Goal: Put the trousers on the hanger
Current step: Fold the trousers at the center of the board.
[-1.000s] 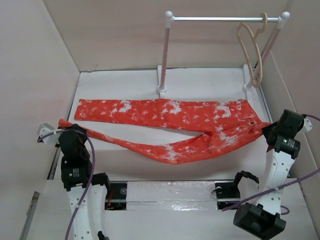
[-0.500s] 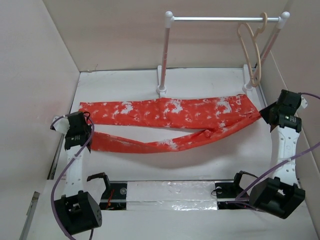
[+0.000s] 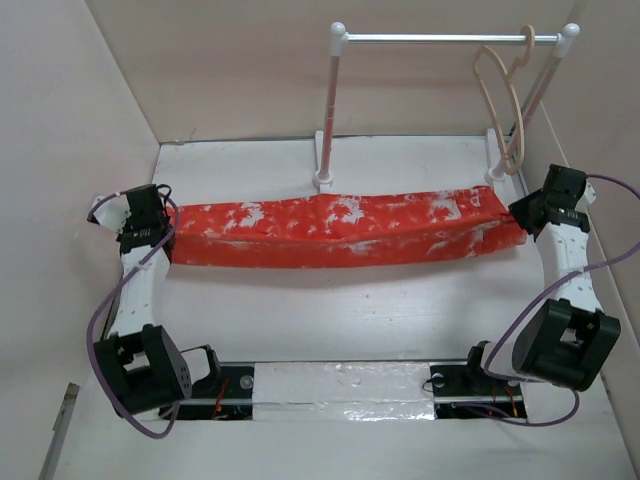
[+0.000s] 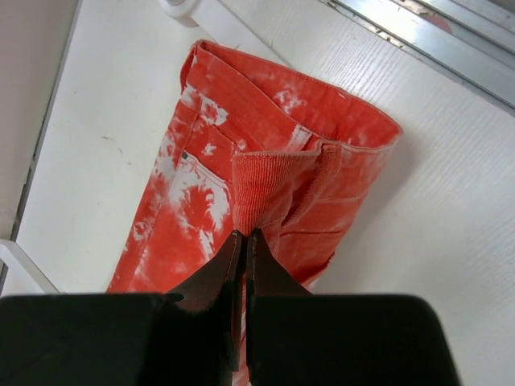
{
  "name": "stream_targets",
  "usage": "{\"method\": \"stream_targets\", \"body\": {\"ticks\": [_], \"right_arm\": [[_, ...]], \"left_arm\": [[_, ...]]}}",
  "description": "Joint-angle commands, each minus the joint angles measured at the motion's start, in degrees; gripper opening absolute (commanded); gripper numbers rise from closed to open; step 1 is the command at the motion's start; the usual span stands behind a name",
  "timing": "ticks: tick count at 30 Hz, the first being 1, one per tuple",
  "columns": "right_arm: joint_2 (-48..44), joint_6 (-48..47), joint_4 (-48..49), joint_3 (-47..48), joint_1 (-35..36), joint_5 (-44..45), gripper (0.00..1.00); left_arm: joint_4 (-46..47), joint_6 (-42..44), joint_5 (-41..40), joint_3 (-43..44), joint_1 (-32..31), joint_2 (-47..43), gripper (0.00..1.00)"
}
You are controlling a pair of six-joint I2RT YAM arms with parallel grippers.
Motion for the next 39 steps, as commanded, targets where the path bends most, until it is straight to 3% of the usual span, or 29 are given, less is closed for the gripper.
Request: {"method": "stream_targets", "body": {"ticks": [1,8,20,26,39], "right_arm": [[3.55,1.72,7.33,5.07,1.63,0.83,0.00],[12.17,1.28,8.03,10.88,4.09,5.05,0.00],[25.00,1.28,13.48,16.60,4.10,-0.04,0.00],[28.43,2.86,21.47,14.84,4.10,-4.44,0.00],[38.88,4.88,22.97,21.08,4.10,-8.21,0.03]], "left_arm": [[3.73,1.45,-4.51,6.18,0.40,4.34,0.00],[2.40,3.29,-7.06,13.92,-0.21,15.25,0.00],[7.67,7.60,-9.35,22.71,-2.50,27.91,0.00],[8.82,7.87,-7.60,28.33,-2.50,34.50,0.00],[14.44,8.22,-5.57,34.84,-5.32,44.78,0.00]]}}
